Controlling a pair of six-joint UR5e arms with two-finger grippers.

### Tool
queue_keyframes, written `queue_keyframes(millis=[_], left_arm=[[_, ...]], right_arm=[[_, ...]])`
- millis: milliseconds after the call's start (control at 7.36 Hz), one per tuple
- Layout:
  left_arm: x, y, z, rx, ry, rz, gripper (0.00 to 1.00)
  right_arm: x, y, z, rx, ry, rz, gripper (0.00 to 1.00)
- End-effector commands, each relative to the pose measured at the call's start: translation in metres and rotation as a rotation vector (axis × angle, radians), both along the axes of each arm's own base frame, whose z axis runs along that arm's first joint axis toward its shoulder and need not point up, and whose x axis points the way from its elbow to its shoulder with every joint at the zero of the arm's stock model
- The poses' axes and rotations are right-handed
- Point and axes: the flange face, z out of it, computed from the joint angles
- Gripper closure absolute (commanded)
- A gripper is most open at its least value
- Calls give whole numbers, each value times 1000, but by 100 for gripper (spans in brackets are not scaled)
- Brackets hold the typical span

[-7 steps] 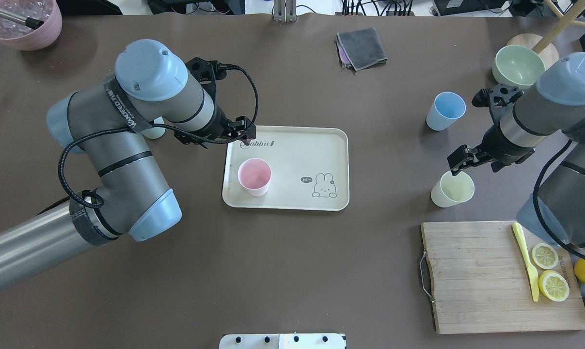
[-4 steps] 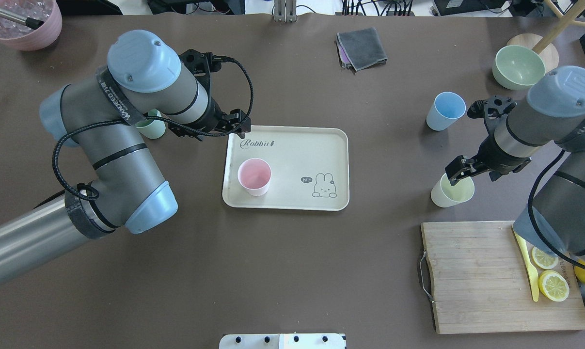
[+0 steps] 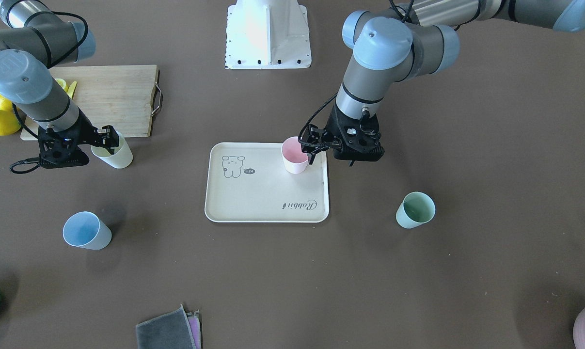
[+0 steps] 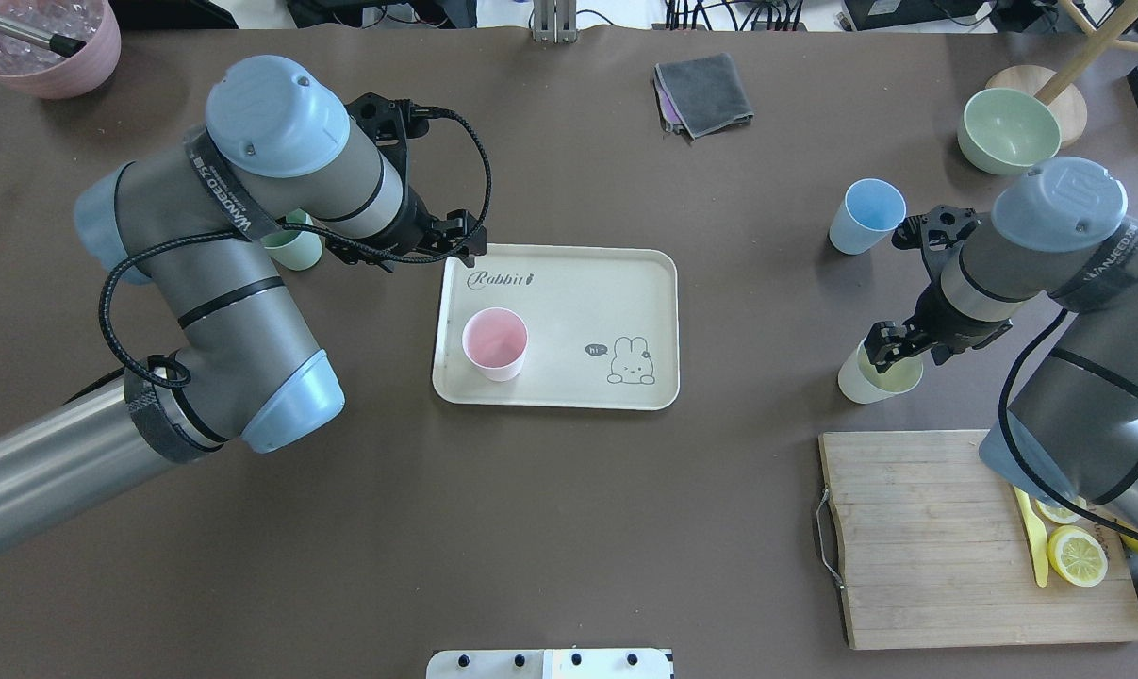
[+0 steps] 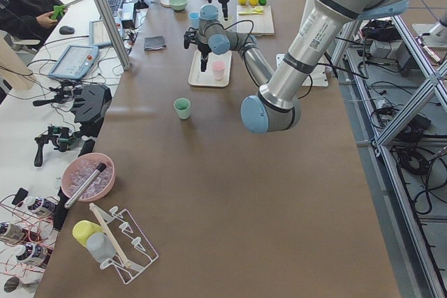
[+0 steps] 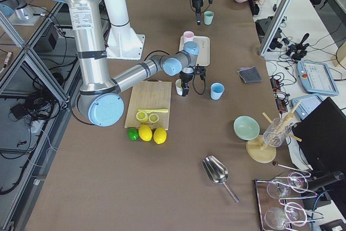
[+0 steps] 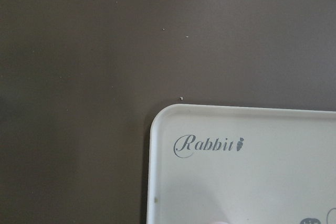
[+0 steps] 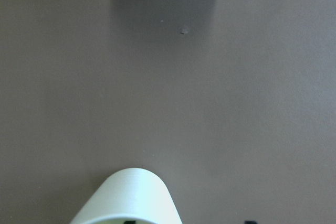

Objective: Place all cups on tray

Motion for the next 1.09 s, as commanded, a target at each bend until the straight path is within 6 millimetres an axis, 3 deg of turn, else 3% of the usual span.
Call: queue_keyframes(millis=[0,543,679,951], left_arm=[[-6,-3,-2,3,4,-8,3],[-26,-5,-9,-8,-6,-28,3],[-43,-12,-6,-18,-17,-17,3],[-117,-44,39,105,-75,62,3]], right_arm=[[-9,-2,8,18,-21,-9,100],[25,-25,-24,-22,-142,8,100],[30,-35,-41,-27,-187,9,100],[16,-55,-88,5,-232,14,100]])
